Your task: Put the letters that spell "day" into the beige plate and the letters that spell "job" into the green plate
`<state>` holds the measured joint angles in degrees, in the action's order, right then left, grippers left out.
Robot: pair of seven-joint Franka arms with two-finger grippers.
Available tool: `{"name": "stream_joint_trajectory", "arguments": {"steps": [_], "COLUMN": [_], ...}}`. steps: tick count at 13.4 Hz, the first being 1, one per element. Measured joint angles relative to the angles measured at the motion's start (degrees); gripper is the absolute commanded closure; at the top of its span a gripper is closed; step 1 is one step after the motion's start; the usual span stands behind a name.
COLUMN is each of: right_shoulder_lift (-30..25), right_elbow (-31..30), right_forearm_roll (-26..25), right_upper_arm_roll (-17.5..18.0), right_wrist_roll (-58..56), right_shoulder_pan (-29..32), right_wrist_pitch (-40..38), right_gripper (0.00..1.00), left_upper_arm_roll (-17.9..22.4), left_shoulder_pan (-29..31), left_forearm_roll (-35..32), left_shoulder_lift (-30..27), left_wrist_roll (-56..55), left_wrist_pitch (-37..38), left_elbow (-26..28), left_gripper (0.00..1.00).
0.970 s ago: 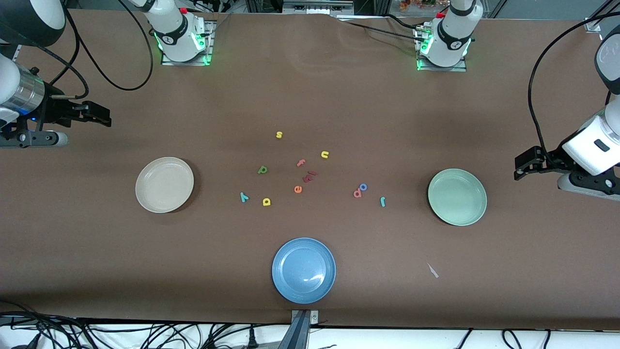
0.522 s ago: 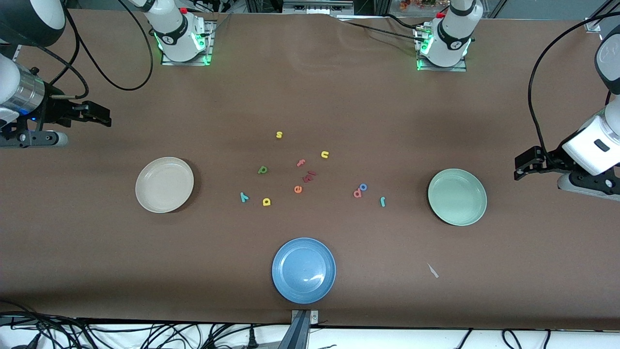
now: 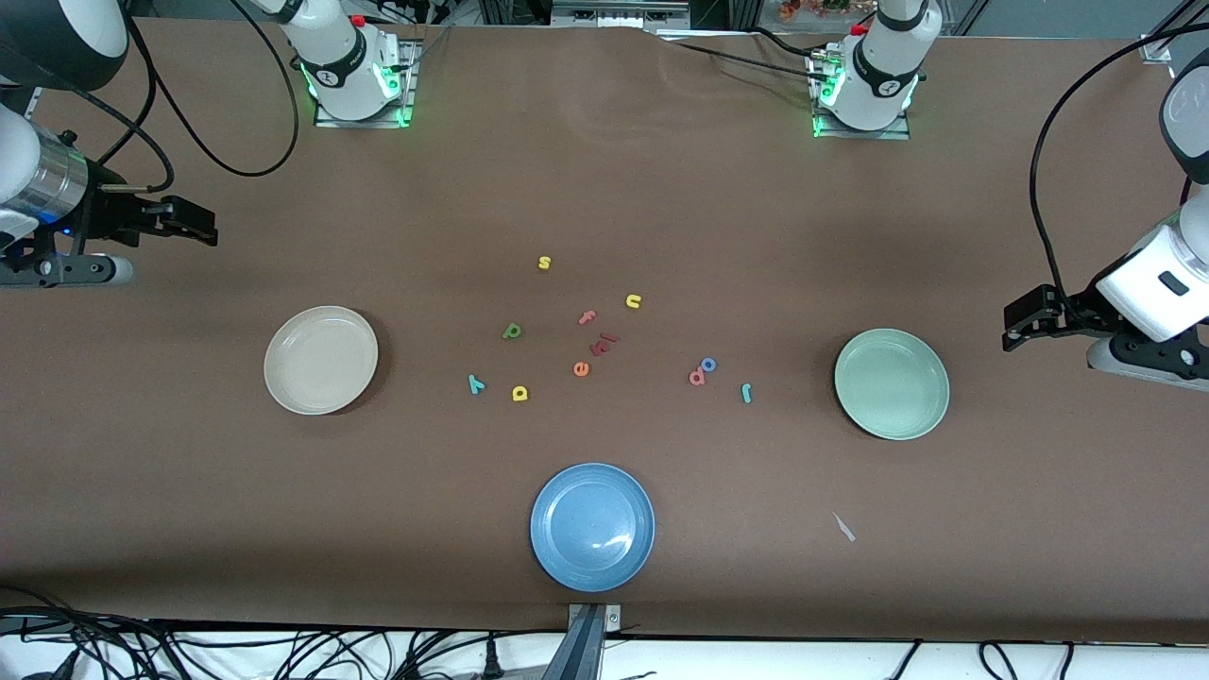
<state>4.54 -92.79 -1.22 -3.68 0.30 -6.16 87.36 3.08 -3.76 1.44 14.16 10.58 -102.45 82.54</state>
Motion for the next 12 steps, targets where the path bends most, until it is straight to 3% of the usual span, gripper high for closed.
{"name": "stream_joint_trajectory", "arguments": {"steps": [7,12], "right_shoulder_lift": [0.1,0.1], "right_elbow": [0.0,0.0], "right_forearm_roll": [0.4,0.8], "right_upper_arm_roll": [0.7,4.4], "right_wrist_roll": [0.0,0.0], "right_shoulder_pan": [-0.3,-1.4], "right_wrist_pitch": [-0.8,-1.9], "right_gripper": [0.0,0.0], "left_upper_arm_roll": [0.0,0.0], "left_shoulder_pan": [0.0,0.0], "left_forearm_roll": [0.0,0.0], "left_shoulder_lift": [0.0,0.0], "left_wrist_roll": [0.0,0.0], "left_wrist_pitch": [0.0,0.0], "left_elbow": [0.0,0.0], "left_gripper": [0.0,0.0]}}
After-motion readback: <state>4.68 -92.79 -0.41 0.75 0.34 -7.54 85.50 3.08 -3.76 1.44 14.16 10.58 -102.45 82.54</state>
